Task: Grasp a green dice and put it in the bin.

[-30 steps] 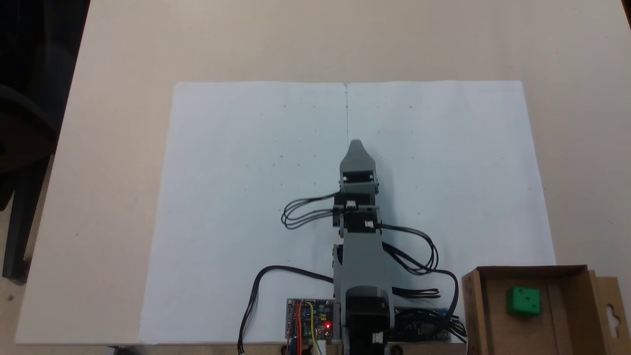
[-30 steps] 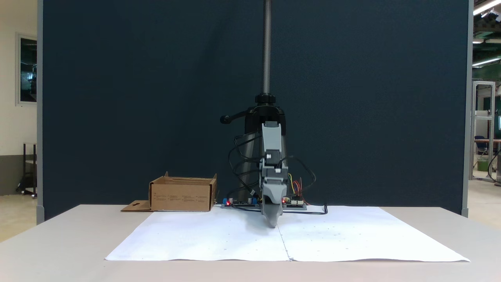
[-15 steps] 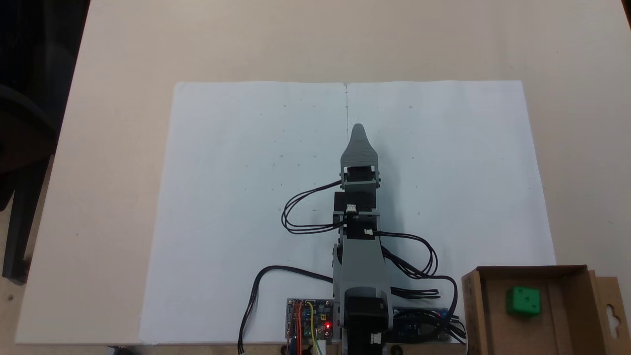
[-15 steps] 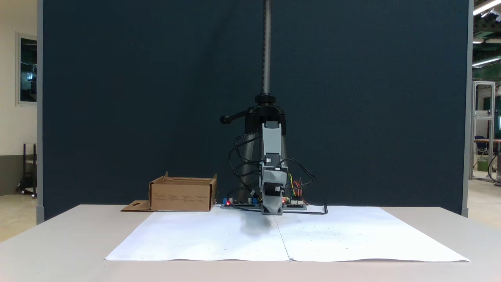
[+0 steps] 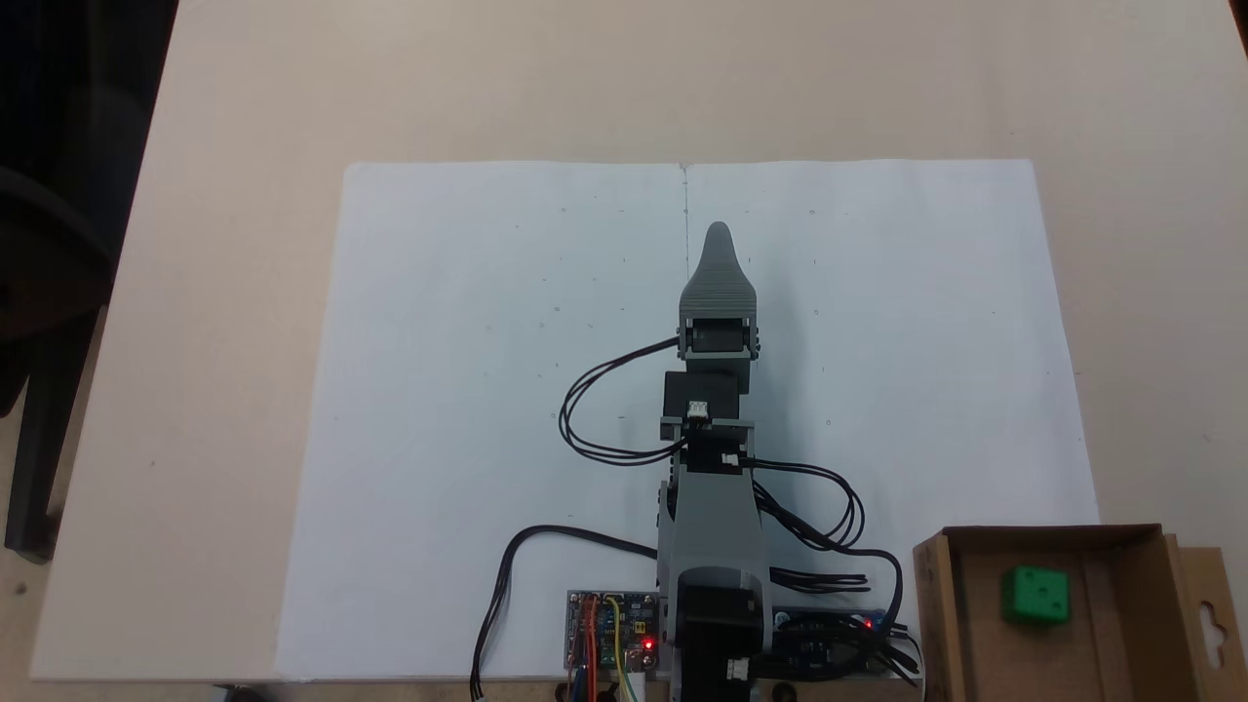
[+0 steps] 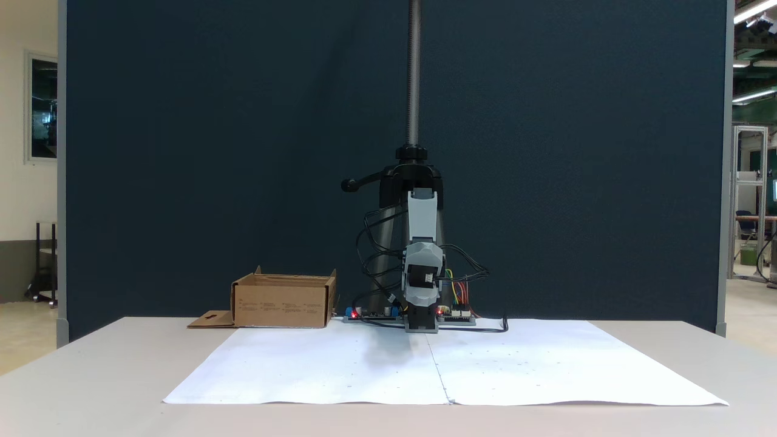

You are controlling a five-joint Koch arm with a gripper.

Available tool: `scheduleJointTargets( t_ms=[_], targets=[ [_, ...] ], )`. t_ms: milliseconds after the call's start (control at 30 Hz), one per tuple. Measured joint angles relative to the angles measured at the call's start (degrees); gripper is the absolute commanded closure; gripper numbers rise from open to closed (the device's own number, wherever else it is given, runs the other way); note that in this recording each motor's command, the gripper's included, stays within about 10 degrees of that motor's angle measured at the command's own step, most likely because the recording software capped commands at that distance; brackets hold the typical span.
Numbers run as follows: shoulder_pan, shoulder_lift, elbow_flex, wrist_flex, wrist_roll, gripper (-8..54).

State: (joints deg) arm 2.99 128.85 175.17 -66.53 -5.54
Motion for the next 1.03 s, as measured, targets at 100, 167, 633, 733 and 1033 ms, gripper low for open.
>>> scheduleJointTargets(
  t_ms=[100, 167, 633, 733, 1033],
  targets=[
    [0.00, 0.09, 0.00, 0.00, 0.00, -0.3],
    [0.00, 0.18, 0.00, -0.79, 0.00, -0.6],
    [0.00, 0.26, 0.00, -2.11, 0.00, -1.7],
    [0.00, 0.26, 0.00, -2.11, 0.00, -1.7],
    [0.00, 0.18, 0.00, -4.57, 0.00, -1.7]
  ],
)
